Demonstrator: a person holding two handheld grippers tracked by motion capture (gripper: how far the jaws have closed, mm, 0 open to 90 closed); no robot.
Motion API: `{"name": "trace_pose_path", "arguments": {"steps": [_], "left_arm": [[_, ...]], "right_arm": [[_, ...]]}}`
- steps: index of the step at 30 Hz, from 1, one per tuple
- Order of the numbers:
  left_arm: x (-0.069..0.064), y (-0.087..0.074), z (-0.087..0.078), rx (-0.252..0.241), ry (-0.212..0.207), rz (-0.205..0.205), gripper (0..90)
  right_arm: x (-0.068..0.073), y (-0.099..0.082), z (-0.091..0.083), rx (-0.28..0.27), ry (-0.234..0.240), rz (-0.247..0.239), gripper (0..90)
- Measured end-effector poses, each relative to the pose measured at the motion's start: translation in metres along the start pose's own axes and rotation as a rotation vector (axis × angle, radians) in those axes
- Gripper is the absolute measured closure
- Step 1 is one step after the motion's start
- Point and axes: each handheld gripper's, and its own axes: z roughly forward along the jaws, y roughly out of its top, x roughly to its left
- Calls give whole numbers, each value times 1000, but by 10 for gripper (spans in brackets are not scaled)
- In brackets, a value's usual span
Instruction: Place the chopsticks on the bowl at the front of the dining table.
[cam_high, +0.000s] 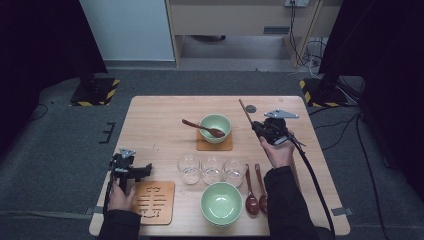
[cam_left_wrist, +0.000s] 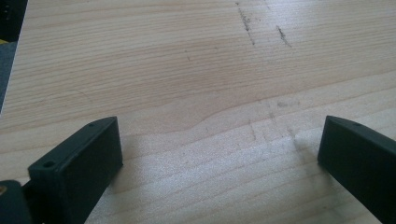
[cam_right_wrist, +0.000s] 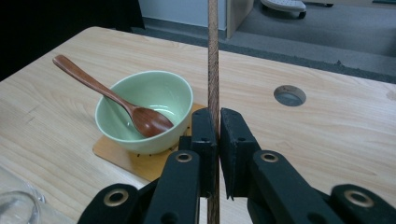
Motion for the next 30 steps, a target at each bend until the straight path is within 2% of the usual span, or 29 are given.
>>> {"name": "trace_pose_path", "arguments": {"steps": [17,30], "left_arm": [[0,0,0,0,1,-1,0],[0,0,0,1,1,-1,0]], "right_arm": [[13,22,10,-24,9,-18,848],[13,33,15,-20,4,-21,848]]}}
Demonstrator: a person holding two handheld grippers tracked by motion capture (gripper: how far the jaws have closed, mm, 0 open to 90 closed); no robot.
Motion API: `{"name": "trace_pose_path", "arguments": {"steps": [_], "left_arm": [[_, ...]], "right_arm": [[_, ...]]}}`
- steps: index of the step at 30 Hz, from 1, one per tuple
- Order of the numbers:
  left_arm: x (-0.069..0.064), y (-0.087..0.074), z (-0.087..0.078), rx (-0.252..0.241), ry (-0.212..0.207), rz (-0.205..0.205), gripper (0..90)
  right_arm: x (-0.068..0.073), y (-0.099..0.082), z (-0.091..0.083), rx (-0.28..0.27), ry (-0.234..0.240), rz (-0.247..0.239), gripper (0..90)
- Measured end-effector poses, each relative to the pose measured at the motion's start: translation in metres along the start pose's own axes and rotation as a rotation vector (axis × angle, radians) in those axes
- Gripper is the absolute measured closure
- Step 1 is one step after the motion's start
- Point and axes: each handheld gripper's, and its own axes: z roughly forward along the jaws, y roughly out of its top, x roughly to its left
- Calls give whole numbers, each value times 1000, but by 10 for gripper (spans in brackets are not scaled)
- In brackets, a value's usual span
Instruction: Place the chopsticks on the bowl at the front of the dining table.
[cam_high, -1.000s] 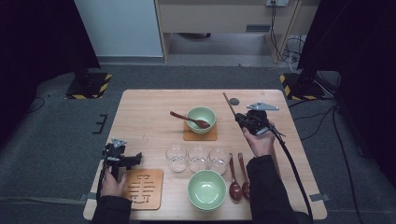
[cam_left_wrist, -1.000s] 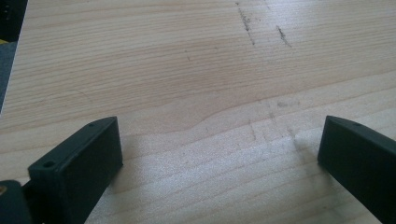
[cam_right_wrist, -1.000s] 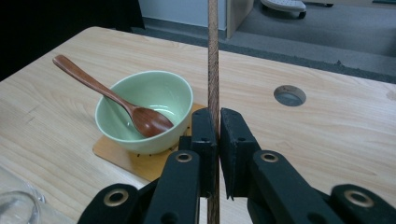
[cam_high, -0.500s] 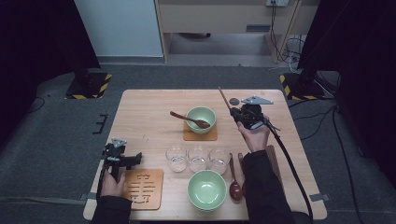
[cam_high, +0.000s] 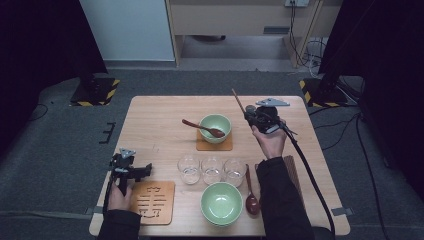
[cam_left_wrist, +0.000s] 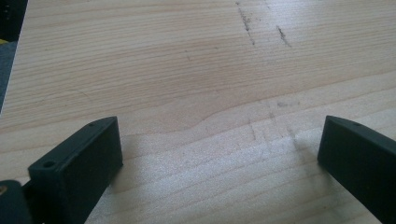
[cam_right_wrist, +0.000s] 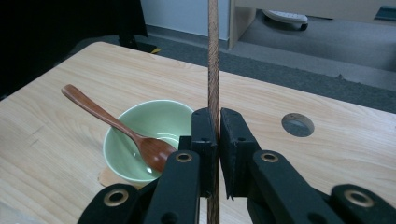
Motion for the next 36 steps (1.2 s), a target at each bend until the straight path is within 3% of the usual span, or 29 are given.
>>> {"name": "trace_pose_path", "arguments": {"steps": [20,36], "left_arm": [[0,0,0,0,0,0,0],[0,0,0,0,0,0,0]], "right_arm": [[1,11,10,12,-11,-24,848],[20,28,25,2,-4,-57,848]]}}
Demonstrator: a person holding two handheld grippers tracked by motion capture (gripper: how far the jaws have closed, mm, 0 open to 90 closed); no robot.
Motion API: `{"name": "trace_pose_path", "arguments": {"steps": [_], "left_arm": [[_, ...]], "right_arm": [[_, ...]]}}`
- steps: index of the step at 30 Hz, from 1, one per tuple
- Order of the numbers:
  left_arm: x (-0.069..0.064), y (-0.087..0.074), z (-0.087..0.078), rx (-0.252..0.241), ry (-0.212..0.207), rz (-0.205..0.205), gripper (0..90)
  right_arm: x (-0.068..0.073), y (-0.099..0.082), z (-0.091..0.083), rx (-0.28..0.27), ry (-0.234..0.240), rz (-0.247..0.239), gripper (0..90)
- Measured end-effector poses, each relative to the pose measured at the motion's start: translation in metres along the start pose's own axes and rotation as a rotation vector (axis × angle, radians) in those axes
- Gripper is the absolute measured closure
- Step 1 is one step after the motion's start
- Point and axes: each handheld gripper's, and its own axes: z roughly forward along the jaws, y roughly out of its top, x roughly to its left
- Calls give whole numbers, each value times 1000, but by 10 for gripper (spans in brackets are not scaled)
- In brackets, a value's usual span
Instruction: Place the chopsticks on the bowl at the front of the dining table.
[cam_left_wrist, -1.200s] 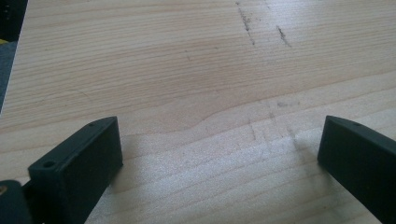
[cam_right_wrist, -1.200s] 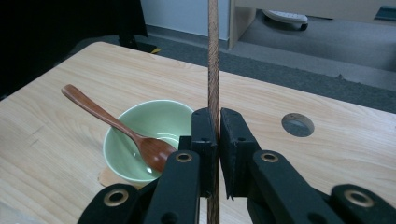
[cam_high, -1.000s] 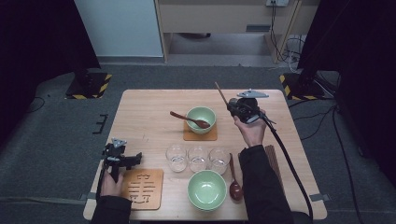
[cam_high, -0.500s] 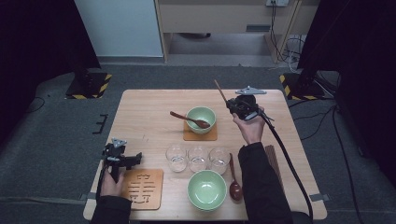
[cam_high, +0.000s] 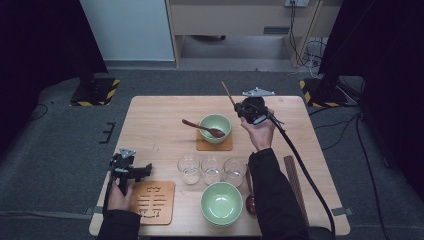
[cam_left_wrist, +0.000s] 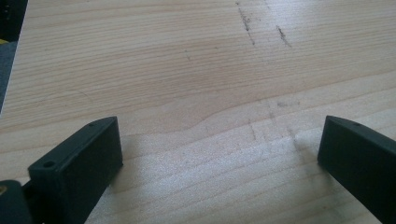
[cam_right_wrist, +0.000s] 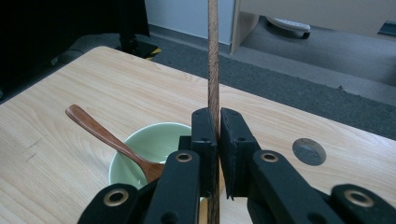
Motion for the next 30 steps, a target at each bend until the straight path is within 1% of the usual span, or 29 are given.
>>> {"name": "trace_pose_path", "arguments": {"steps": [2,4,6,8,9,10,14,16,18,20,23,25,30], "left_arm": [[0,0,0,0,0,0,0],[0,0,0,0,0,0,0],[0,0,0,0,0,0,0],[0,0,0,0,0,0,0],[0,0,0,0,0,0,0],[0,0,0,0,0,0,0],[0,0,0,0,0,0,0],[0,0,0,0,0,0,0],[0,0,0,0,0,0,0],[0,0,0,0,0,0,0],[0,0,0,0,0,0,0],[0,0,0,0,0,0,0],[0,0,0,0,0,0,0]], "right_arm": [[2,1,3,2,5,4,848],[2,1,7,-2,18,20,848],[4,0,11,11,4,10,848],[5,-2,16,14,7,9,848],[7,-2,18,19,-3,2,848],[8,-2,19,20,-2,-3,848],[13,0,24,13,9,-5,848],[15,1,26,12,29,-3,848],[18,1,28,15,33,-1,848],[21,2,31,21,32,-10,848],[25,5,35,18,35,-13,848],[26,7,37,6,51,2,848],[29,8,46,14,45,-2,848]]}}
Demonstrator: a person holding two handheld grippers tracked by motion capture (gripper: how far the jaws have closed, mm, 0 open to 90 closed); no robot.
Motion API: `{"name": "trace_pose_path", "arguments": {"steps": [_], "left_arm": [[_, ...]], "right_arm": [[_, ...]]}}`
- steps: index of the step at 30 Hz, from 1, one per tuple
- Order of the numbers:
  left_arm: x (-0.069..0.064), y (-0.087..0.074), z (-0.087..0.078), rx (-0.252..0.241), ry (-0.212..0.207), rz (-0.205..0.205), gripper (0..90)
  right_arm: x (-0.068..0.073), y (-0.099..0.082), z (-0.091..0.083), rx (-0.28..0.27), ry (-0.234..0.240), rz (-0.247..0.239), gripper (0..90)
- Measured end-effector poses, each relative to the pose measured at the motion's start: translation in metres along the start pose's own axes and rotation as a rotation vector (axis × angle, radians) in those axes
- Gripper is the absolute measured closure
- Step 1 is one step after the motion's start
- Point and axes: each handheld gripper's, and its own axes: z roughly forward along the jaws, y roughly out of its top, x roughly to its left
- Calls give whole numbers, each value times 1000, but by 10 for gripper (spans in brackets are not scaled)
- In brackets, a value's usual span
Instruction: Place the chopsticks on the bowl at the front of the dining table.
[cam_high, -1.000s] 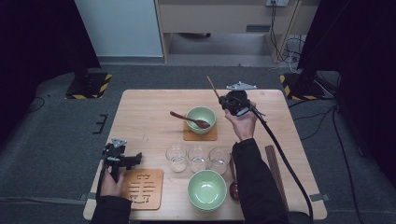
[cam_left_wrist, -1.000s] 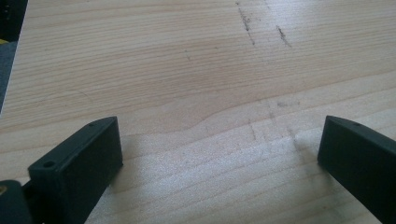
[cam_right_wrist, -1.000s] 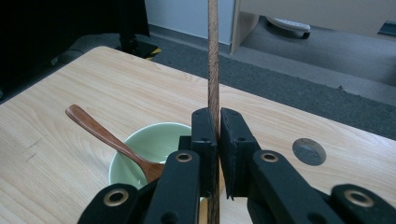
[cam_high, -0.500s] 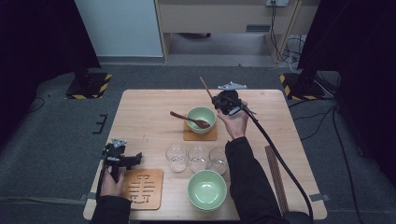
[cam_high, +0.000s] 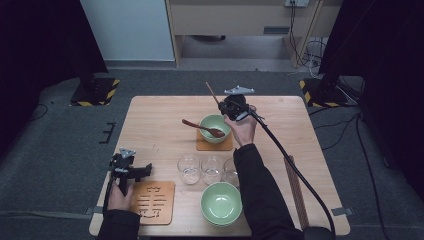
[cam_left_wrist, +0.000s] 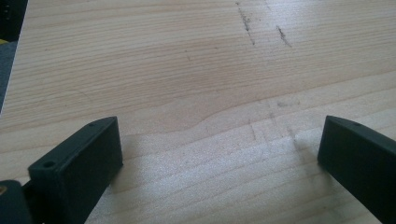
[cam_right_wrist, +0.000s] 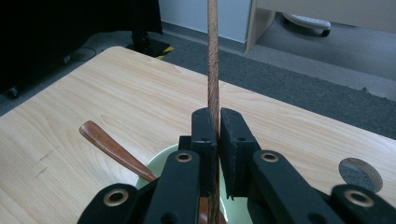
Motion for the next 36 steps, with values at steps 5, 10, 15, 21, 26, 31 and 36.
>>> {"name": "trace_pose_path", "arguments": {"steps": [5,10,15,21,26,31,36], "left_arm": [[0,0,0,0,0,0,0],[0,0,0,0,0,0,0],[0,0,0,0,0,0,0],[0,0,0,0,0,0,0],[0,0,0,0,0,0,0],[0,0,0,0,0,0,0],[0,0,0,0,0,0,0]], "right_arm": [[-1,-3,10,9,7,22,848],[4,-9,22,30,13,14,848],[8,-17,33,61,6,10,848],[8,-21,41,66,22,23,848],[8,-28,50,90,4,27,848],[10,-32,57,101,7,29,848],[9,-35,62,115,8,41,848]]}}
